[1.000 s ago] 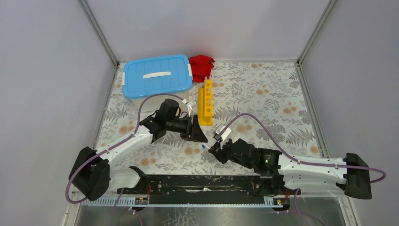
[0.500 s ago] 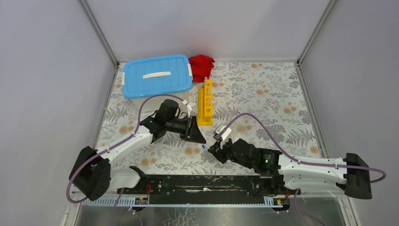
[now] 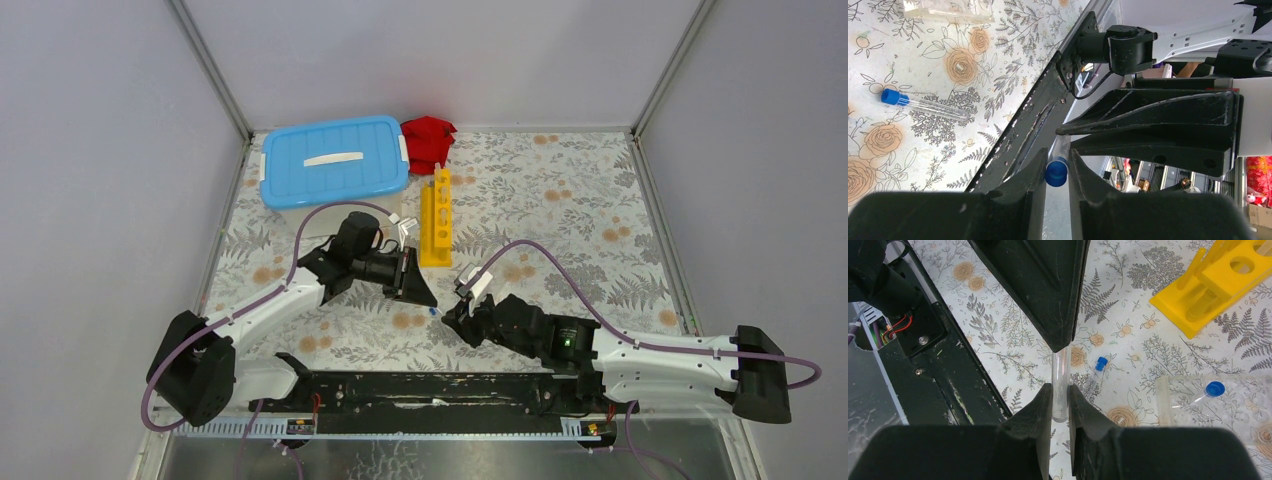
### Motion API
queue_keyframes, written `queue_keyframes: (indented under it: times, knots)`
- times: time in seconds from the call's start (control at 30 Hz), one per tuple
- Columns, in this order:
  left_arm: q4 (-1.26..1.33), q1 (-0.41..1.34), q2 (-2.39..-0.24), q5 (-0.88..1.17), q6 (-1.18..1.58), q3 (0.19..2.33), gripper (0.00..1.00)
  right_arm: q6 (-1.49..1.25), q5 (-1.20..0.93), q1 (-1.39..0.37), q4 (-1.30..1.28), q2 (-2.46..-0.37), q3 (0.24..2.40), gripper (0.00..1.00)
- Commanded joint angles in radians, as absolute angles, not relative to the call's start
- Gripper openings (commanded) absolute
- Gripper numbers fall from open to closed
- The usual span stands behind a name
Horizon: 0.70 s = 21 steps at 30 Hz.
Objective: Organize the chemistry lab equipment
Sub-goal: Insert the test tube into the slot of the test tube rack.
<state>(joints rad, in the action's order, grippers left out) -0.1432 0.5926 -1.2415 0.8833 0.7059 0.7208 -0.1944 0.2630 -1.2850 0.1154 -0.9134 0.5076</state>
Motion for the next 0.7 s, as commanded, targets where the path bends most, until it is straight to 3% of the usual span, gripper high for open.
queue_keyframes:
  times: [0.0,0.33,0.57,0.67]
  knots:
    - [-0.086,0.582,-1.235,0.901,0.707,0.708,0.22,-0.188,0.249,-1.293,0.161,-0.889,0.531,0.00]
    - [-0.072,0.581,-1.237,0.900,0.712,0.701,0.17,-0.187,0.251,-1.293,0.163,-0.881,0.525,0.03]
    - [-0.123,0.578,-1.229,0.844,0.685,0.729,0.15,-0.188,0.259,-1.293,0.159,-0.870,0.520,0.43]
    - [-0.173,0.578,-1.219,0.796,0.657,0.761,0.14,-0.191,0.266,-1.294,0.147,-0.861,0.522,0.53]
